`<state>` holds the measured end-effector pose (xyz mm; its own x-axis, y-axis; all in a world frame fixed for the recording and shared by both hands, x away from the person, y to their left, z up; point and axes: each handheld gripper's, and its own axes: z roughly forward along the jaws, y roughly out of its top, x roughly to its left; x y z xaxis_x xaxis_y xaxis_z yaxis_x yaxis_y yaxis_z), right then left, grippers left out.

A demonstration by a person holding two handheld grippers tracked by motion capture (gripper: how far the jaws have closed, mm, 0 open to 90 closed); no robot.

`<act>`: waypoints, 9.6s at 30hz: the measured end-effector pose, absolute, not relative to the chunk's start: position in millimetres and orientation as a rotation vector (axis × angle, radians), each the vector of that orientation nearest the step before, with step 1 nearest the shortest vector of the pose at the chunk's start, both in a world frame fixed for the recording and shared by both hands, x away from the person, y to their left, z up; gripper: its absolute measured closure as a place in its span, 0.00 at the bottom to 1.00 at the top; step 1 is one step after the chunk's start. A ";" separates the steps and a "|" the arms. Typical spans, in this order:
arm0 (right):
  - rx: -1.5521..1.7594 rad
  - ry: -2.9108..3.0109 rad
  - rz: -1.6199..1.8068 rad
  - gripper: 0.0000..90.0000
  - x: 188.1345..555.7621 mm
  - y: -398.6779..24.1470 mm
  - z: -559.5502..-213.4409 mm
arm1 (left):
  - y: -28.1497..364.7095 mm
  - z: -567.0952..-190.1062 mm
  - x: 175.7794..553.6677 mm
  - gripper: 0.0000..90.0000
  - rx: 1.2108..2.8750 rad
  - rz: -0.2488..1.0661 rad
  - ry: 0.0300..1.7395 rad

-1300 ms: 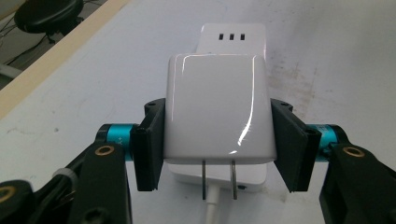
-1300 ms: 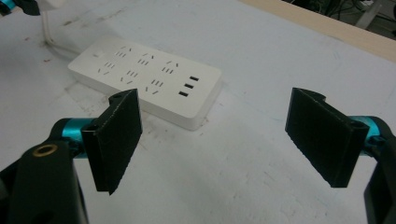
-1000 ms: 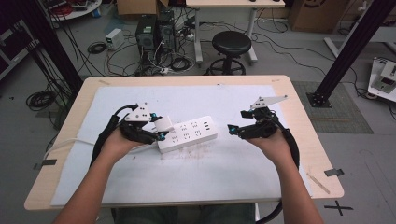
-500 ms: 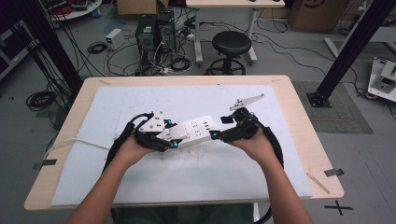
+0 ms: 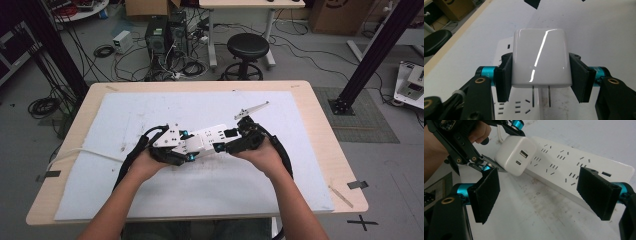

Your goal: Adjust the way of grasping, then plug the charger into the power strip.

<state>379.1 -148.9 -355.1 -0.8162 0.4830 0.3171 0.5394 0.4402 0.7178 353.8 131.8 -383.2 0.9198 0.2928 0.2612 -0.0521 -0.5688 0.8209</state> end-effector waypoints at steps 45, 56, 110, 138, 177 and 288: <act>-0.896 -2.340 -1.305 0.24 396.5 -114.3 -382.2 | 113.4 -387.5 342.5 0.47 2.074 0.562 0.049; -0.857 -2.246 -1.322 0.44 399.7 -112.1 -387.2 | 113.9 -385.8 341.0 0.47 2.062 0.577 0.038; -0.963 -2.360 -1.368 0.70 398.6 -140.8 -363.6 | 157.6 -375.6 358.1 0.20 2.213 0.509 0.369; -1.002 -2.580 -1.291 0.70 415.2 -164.3 -324.7 | 238.0 -342.5 390.2 0.18 2.406 0.437 0.609; -0.327 -3.060 -0.710 0.70 480.0 -84.6 -320.6 | 268.3 -366.1 383.3 0.18 2.422 0.421 0.677; 0.197 -3.185 -0.354 0.42 488.6 -50.7 -346.1 | 256.3 -371.8 381.9 0.18 2.414 0.414 0.673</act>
<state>488.6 -50.7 -346.1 -0.9901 -0.1140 -0.0821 -0.1293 0.9681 0.2144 381.9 256.3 -371.8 0.8232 0.5520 0.1329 0.3674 -0.6963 0.6166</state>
